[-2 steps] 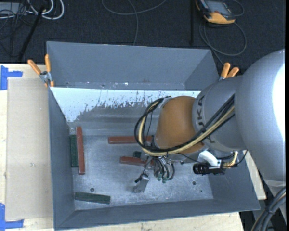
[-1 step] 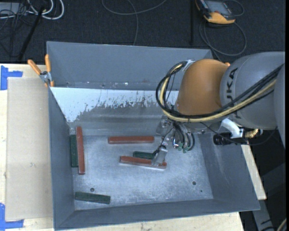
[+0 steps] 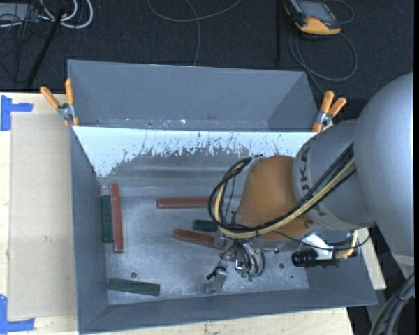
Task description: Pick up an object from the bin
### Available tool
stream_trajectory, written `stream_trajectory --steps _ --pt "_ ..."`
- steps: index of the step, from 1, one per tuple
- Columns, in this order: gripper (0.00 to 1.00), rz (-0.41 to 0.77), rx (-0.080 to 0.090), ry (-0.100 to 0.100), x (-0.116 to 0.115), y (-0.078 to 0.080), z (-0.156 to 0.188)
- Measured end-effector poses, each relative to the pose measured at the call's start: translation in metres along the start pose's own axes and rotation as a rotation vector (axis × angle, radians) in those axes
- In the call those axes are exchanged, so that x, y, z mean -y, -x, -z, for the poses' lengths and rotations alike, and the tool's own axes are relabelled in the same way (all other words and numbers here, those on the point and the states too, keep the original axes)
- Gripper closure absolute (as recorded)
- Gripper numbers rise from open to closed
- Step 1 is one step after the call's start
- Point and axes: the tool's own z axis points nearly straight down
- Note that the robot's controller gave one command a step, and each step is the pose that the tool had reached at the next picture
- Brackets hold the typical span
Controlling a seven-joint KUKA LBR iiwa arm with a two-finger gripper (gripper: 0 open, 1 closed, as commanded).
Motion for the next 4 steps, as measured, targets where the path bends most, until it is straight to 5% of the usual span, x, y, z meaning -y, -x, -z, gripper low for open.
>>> stream_trajectory --steps 1,2,3,4 --pt "0.00 -0.129 0.005 0.002 0.017 0.038 0.003" --pt "0.00 -0.013 0.014 0.005 0.010 0.110 0.083" --pt "0.00 0.311 0.002 0.003 -0.065 0.107 0.005" --pt "1.00 0.308 0.004 0.002 -0.064 0.108 0.006"
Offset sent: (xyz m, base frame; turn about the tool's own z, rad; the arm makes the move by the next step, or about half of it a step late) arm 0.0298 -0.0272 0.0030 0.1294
